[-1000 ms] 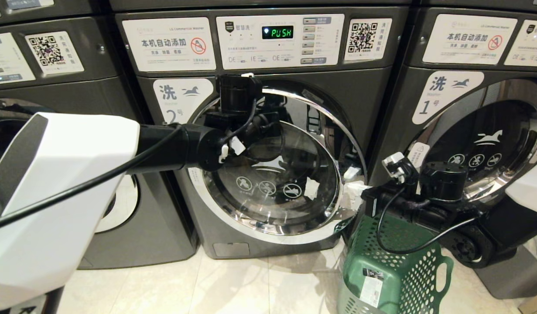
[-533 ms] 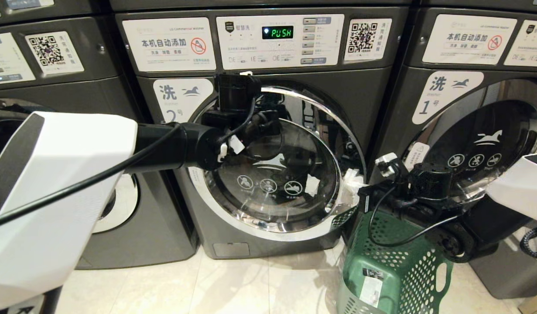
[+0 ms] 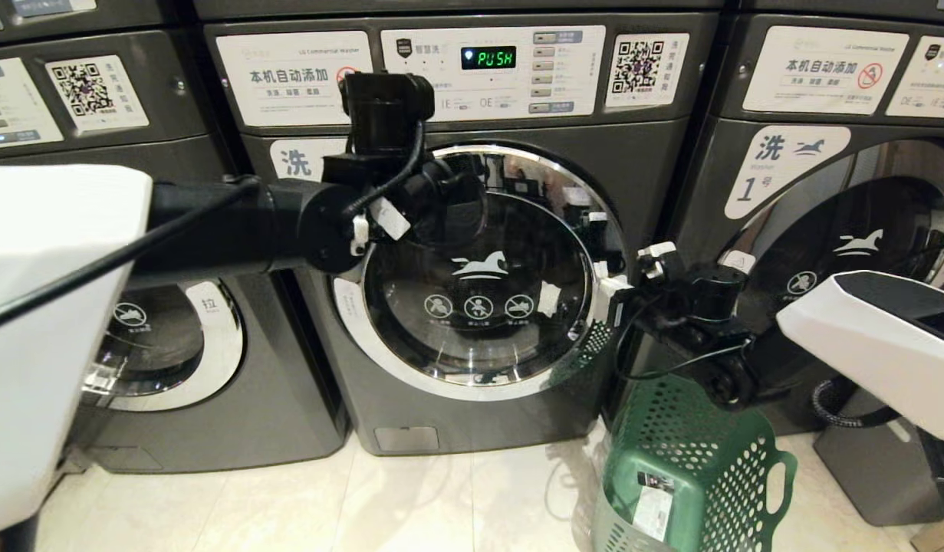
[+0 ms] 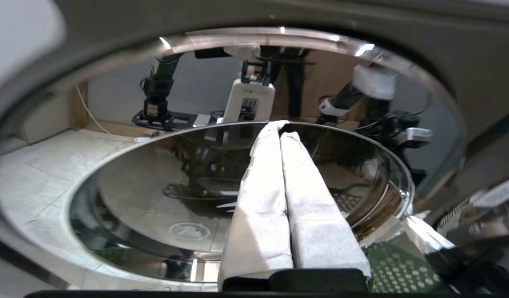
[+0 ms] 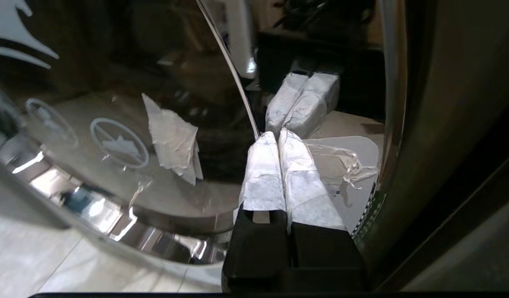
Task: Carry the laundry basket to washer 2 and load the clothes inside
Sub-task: Press the washing machine door tightly with the right hand
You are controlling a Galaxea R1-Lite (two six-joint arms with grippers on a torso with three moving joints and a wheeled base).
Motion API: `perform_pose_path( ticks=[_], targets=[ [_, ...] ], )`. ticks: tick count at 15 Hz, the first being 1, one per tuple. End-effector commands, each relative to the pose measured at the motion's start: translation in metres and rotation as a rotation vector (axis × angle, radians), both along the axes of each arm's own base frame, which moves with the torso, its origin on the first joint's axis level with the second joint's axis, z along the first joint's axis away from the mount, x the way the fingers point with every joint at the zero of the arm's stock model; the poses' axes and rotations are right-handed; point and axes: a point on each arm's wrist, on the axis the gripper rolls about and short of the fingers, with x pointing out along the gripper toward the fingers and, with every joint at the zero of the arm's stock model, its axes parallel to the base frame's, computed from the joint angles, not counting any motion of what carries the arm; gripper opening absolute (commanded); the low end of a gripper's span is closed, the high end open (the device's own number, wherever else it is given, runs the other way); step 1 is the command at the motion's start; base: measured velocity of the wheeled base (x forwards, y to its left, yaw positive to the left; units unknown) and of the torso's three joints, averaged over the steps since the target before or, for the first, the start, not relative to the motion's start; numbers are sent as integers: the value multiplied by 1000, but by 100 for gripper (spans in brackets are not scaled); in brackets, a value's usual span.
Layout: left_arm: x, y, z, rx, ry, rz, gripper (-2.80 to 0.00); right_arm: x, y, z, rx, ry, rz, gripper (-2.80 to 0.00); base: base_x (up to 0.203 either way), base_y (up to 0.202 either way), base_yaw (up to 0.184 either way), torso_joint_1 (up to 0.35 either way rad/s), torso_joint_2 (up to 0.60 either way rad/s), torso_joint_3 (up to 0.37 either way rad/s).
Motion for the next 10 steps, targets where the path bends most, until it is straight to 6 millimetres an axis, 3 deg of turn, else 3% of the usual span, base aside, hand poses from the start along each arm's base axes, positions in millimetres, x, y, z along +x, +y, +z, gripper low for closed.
perform_pose_path(
  ticks=[1, 7, 10],
  targets=[
    [-22, 15, 34, -39, -50, 36, -280, 25, 3, -24, 3, -20, -17, -280, 0, 0, 0, 0, 0, 0],
    [-91, 65, 108, -109, -127, 188, -280, 87, -7, -57, -1, -189, -147, -280, 0, 0, 0, 0, 0, 0],
    [-110, 79, 120, -114, -129, 219, -280, 93, -22, -70, -12, -182, -199, -280, 0, 0, 0, 0, 0, 0]
  ],
)
